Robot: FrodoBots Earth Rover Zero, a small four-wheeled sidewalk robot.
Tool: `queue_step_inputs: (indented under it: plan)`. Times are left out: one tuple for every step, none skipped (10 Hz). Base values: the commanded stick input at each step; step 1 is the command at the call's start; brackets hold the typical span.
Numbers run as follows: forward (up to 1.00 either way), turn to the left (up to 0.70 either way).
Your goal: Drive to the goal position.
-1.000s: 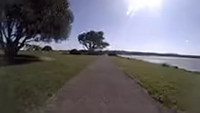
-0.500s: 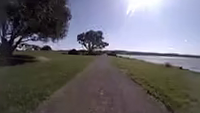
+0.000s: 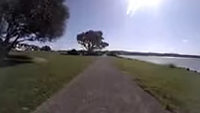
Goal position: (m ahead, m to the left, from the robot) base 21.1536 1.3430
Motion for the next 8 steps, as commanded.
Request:
queue_step_inputs:
  plan:
    - [1.0, 0.0]
    - [1.0, 0.0]
    - [1.0, 0.0]
    - [1.0, 0.0]
    - [1.0, 0.0]
    - [1.0, 0.0]
    - [1.0, 0.0]
    - [1.0, 0.0]
